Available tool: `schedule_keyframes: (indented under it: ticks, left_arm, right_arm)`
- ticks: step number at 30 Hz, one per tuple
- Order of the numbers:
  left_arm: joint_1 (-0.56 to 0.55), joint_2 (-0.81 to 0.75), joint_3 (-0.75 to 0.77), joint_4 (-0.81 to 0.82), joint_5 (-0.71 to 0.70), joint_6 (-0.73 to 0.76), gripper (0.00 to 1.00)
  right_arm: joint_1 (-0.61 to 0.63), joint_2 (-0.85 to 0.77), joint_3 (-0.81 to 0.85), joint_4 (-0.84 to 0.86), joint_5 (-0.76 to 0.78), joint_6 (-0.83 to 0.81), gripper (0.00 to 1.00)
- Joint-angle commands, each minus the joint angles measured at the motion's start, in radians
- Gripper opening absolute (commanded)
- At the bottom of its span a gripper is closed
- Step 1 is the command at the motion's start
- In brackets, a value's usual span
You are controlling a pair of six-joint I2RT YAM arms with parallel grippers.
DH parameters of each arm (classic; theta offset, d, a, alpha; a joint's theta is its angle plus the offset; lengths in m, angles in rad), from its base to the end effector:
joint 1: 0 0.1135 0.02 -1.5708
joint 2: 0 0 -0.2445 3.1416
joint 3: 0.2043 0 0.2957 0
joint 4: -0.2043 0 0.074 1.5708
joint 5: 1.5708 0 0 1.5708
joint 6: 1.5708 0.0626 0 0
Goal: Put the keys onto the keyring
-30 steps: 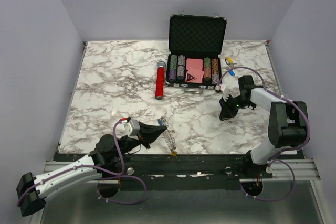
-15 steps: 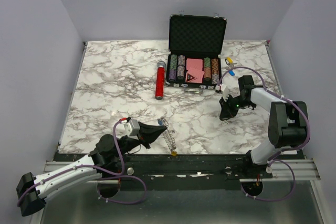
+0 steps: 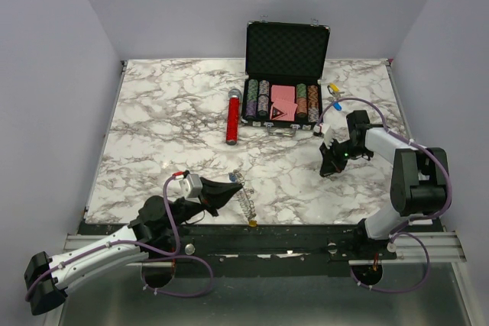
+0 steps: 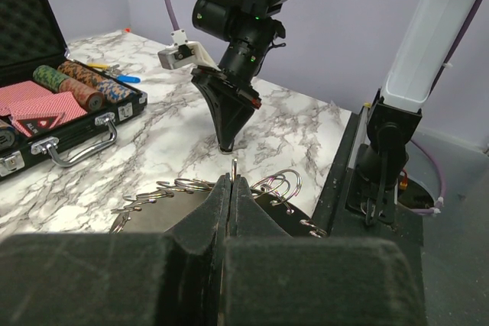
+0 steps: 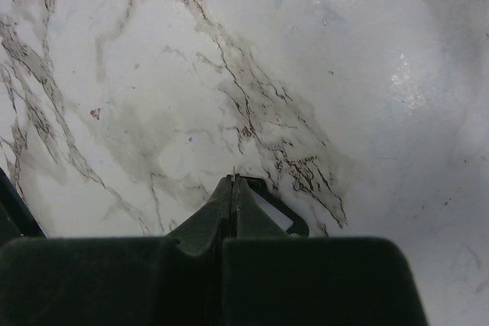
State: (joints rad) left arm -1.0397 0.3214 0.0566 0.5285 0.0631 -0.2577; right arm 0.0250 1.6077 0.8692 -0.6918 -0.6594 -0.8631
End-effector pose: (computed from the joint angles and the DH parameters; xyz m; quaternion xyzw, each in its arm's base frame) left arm 0.1055 -0.1873 0.2084 0.2548 0.5523 -0.4947 0.6208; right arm 0.2998 0.0459 0.0850 -0.4260 0.8425 0.2680 0.1921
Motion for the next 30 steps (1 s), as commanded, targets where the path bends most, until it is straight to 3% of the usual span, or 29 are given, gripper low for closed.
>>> schedule_keyframes:
  ticks: [1, 16, 30]
  left_arm:
    - [0.006, -0.019, -0.054, 0.015, -0.016, -0.012, 0.00]
    - [0.006, -0.038, -0.046, 0.004, -0.022, -0.018, 0.00]
    - [0.007, -0.048, -0.026, 0.010, -0.025, -0.003, 0.00]
  right_arm:
    - [0.004, -0.040, 0.021, -0.020, -0.035, -0.013, 0.01]
    - [0.004, -0.169, 0.019, -0.035, -0.207, -0.057, 0.01]
    - [0.012, -0.181, 0.158, -0.307, -0.447, -0.375, 0.01]
